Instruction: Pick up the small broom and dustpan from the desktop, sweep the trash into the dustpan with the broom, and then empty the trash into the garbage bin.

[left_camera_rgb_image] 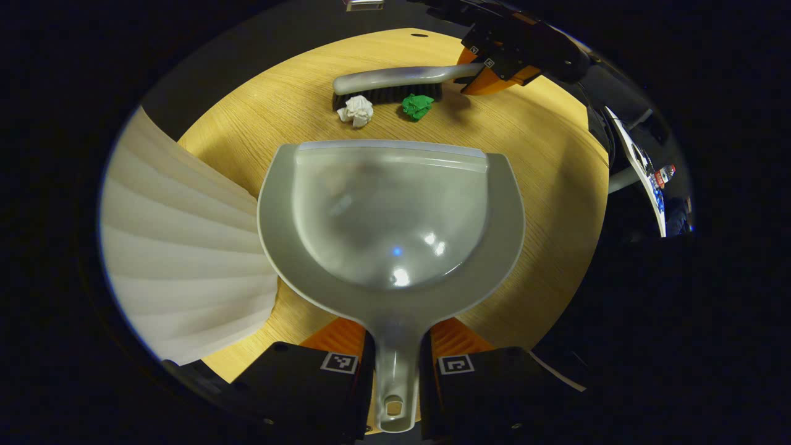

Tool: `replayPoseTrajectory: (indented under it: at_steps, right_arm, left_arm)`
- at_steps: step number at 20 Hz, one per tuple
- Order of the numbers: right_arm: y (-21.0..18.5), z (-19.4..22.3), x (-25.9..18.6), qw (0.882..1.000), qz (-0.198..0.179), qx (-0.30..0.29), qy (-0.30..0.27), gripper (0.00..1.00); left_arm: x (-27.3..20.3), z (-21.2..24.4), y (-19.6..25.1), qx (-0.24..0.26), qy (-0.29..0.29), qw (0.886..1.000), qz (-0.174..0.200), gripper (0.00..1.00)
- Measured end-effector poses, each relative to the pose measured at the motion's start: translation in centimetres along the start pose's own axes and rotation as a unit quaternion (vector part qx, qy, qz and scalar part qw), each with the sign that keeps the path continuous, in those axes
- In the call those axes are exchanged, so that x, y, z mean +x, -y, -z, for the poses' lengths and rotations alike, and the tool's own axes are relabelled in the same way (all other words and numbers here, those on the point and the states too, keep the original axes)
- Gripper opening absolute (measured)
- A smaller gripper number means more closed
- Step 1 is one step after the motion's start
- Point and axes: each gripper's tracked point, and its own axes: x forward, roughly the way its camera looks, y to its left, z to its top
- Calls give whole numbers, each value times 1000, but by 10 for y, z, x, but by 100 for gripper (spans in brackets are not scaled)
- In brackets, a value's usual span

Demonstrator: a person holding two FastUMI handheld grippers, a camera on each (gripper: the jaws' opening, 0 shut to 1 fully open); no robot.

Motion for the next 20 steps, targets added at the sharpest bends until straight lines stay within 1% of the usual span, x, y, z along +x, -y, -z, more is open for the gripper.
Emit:
replayPoseTrajectory:
  at_steps: [3,5,6,7,10,12,13,14,15,17,18,19,20]
  right_arm:
    - [-4,0,-6,1000,-16,-13,10,17]
    - [-6,-4,-6,999,-44,-3,17,17]
    - [-4,-3,-5,999,-51,0,15,17]
    - [-5,-4,-5,998,-57,-4,16,17]
    - [-7,-10,-10,995,-96,10,20,17]
    - [-7,-21,-16,989,-133,48,32,17]
    - [-6,-23,-17,986,-145,71,41,17]
    - [1,-27,-16,983,-150,94,49,17]
    - [9,-27,-18,982,-145,108,51,17]
    - [32,-29,-20,984,-116,129,48,17]
    - [43,-30,-22,983,-106,144,46,17]
    - [41,-22,-27,981,-100,161,49,17]
    - [41,-17,-20,978,-96,179,48,17]
  left_arm:
    - [1,1,-4,17,1,1000,-1,33]
    - [0,2,-5,33,0,999,1,33]
    - [2,2,-4,37,-2,999,-1,33]
    - [3,2,-3,39,-1,999,1,33]
    - [2,7,7,35,-3,999,8,33]
    - [2,8,7,32,-3,999,10,33]
    - [1,10,9,29,-1,1000,10,33]
    - [1,12,12,27,2,1000,11,33]
    - [1,11,14,23,3,1000,13,33]
    - [0,13,21,16,8,1000,16,33]
    - [-3,10,24,14,16,1000,13,33]
    - [-9,8,27,12,23,1000,12,33]
    - [-17,9,30,7,27,1000,13,33]
